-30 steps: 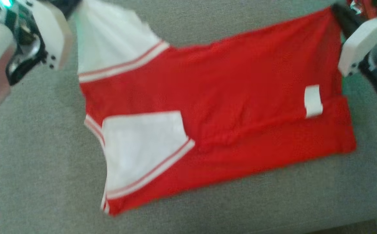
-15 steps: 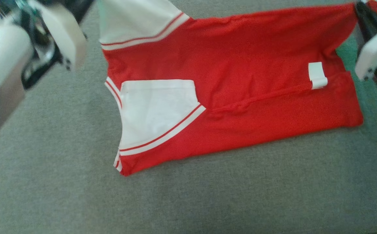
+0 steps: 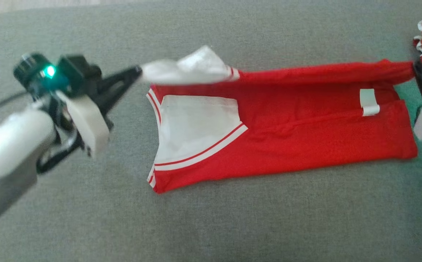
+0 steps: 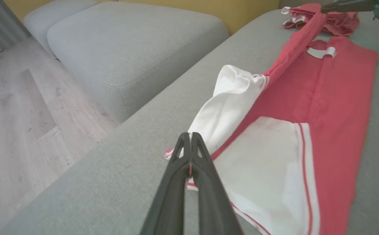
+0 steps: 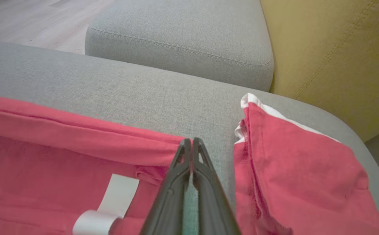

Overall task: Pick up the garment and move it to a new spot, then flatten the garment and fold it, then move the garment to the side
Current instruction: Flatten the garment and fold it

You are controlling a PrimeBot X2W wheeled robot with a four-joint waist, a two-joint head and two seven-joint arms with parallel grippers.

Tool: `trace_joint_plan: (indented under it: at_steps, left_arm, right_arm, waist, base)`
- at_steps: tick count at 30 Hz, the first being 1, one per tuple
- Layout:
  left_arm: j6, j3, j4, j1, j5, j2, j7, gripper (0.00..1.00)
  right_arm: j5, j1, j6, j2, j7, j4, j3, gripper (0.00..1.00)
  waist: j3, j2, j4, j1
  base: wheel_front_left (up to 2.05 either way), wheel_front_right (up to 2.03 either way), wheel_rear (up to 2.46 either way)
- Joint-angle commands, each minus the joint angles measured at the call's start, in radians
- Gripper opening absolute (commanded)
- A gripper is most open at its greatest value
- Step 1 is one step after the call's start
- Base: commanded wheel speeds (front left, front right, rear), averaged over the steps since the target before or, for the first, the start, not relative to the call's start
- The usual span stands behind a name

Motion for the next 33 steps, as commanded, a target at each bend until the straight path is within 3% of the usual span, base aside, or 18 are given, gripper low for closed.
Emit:
trace_joint_plan:
  at_steps: [1,14,20,21,22,23,24,27,33]
  left_arm:
    - [0.014,0.046,-0.027,-0.014,0.005,0.051,0.001,0.00]
    - [0.122,0.046,-0.245,0.200,0.007,0.124,0.029,0.00]
    - [0.157,0.046,-0.270,0.259,0.006,0.113,0.016,0.00]
    - [0.166,0.046,-0.266,0.269,0.004,0.103,0.008,0.18]
    - [0.179,0.048,-0.259,0.278,0.005,0.092,-0.005,0.84]
    - [0.179,0.048,-0.259,0.278,0.005,0.092,-0.005,0.84]
    - [0.197,0.051,-0.251,0.286,0.011,0.080,-0.023,1.00]
    - [0.278,0.078,-0.217,0.328,0.012,0.030,-0.101,1.00]
    - [0.481,0.193,-0.162,0.471,-0.016,-0.095,-0.273,1.00]
  right_arm:
    - [0.003,0.031,0.007,-0.038,-0.010,-0.027,-0.008,0.00]
    - [-0.038,0.272,0.007,-0.050,0.036,-0.177,-0.168,0.00]
    - [-0.091,0.360,0.007,-0.014,0.083,-0.247,-0.257,0.00]
    - [-0.101,0.372,0.007,-0.002,0.089,-0.253,-0.275,0.16]
    - [-0.116,0.382,0.007,0.009,0.092,-0.259,-0.294,1.00]
    - [-0.116,0.382,0.007,0.009,0.092,-0.259,-0.294,1.00]
    - [-0.130,0.392,0.007,0.023,0.087,-0.265,-0.319,1.00]
    - [-0.155,0.437,0.007,0.077,0.064,-0.290,-0.406,1.00]
    - [-0.171,0.578,0.007,0.217,0.005,-0.398,-0.590,1.00]
  waist:
    - [-0.005,0.0000,0.004,0.0002]
    - [-0.026,0.0000,0.001,0.0002]
    - [-0.018,0.0000,0.001,0.0002]
    - [-0.016,0.0000,0.001,0.0002]
    - [-0.015,0.0000,0.001,0.0002]
    - [-0.015,0.0000,0.001,0.0002]
    - [-0.016,0.0000,0.001,0.0002]
    - [-0.024,0.0000,0.007,0.0002]
    - [-0.059,0.0000,0.034,0.0002]
  base:
    - [0.00,0.00,0.00]
    - [0.00,0.00,0.00]
    - [0.00,0.00,0.00]
    - [0.00,0.00,0.00]
    - [0.00,0.00,0.00]
    - [0.00,0.00,0.00]
    - [0.00,0.00,0.00]
    - [0.00,0.00,0.00]
    - [0.00,0.00,0.00]
